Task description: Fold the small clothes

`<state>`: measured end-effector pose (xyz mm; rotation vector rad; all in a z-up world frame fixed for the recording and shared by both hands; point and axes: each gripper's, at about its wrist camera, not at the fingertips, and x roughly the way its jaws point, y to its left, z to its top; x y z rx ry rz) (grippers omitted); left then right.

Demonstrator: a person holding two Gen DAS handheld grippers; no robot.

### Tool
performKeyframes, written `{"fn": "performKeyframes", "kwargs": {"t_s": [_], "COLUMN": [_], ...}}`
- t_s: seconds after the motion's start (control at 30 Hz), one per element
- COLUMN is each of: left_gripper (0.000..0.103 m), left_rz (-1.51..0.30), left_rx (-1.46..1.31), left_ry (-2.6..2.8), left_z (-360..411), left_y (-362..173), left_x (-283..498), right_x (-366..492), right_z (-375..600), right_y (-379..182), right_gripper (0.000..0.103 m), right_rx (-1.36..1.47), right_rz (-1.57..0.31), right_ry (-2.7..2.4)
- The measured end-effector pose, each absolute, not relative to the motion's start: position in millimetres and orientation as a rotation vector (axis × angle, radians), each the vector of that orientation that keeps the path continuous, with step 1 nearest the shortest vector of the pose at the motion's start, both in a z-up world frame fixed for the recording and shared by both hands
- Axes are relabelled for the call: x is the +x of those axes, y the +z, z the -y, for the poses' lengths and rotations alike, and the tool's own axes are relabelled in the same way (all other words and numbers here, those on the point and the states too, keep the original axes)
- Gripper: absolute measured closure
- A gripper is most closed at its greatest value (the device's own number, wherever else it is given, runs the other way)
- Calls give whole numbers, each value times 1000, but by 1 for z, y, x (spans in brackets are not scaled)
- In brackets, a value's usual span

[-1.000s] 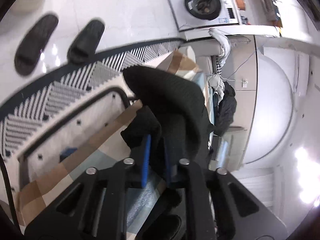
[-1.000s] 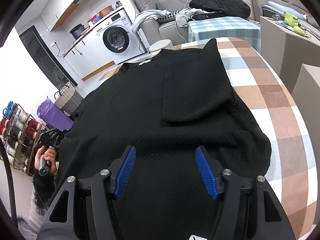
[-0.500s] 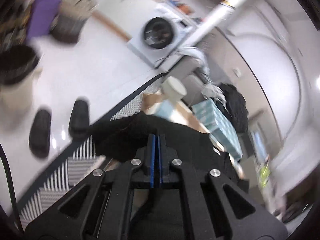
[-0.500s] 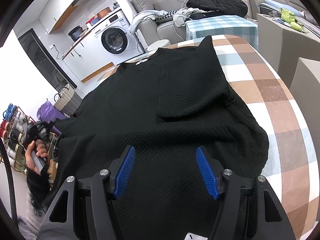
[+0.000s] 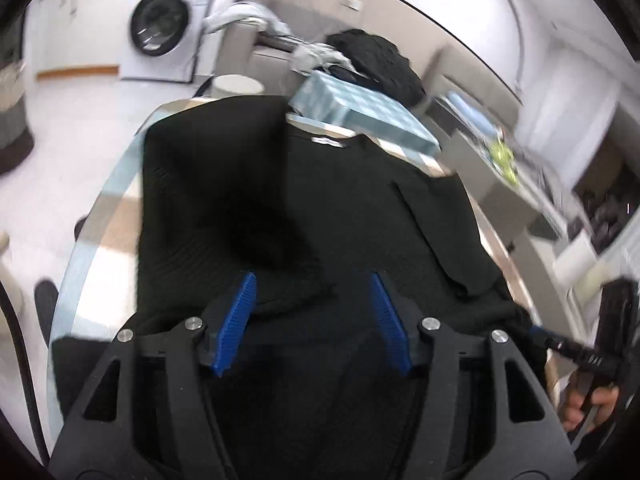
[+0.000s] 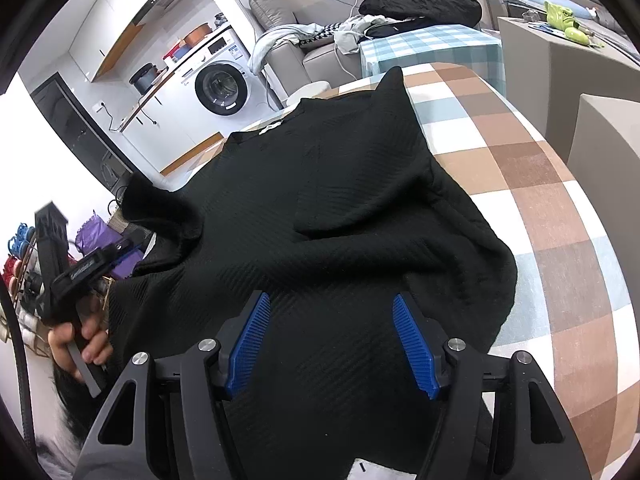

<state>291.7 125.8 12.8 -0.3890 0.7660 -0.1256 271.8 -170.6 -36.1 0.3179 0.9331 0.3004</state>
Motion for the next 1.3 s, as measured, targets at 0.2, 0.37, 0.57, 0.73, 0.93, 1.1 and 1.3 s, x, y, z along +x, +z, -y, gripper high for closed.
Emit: {"fn": "performKeyframes", "kwargs": {"t_s": [0.2, 0.37, 0.57, 0.73, 0.93, 1.1, 1.3], "left_gripper": [47, 47, 44, 33, 33, 33, 33], "left_rz": [-795, -804, -792, -794, -809, -804, -864], "left_rx": [-474, -437, -367, -356, -394, -397, -396], "left_ry": [-28, 18, 109, 164, 211, 229, 223], "left_z": [-164, -166, -168, -176, -190, -199, -202], "left_y": [-6, -22, -23, -25, -34, -31, -37], "left_x": [289, 281, 245, 209, 175, 156, 149], "right_x": [277, 278, 267, 253, 259, 274, 289], "right_z": [172, 172, 197, 227, 227, 229, 268], "right_y": [-40, -40, -25, -31, -62, -50, -50], "right_gripper": [37, 37, 37, 29, 46, 98, 82], "right_rx": [332, 298, 251, 248, 361, 336, 368], "right_rz": [-943, -948, -900, -932, -1030, -932, -948], "right_ry": [310, 288, 211, 118, 245, 292, 136]}}
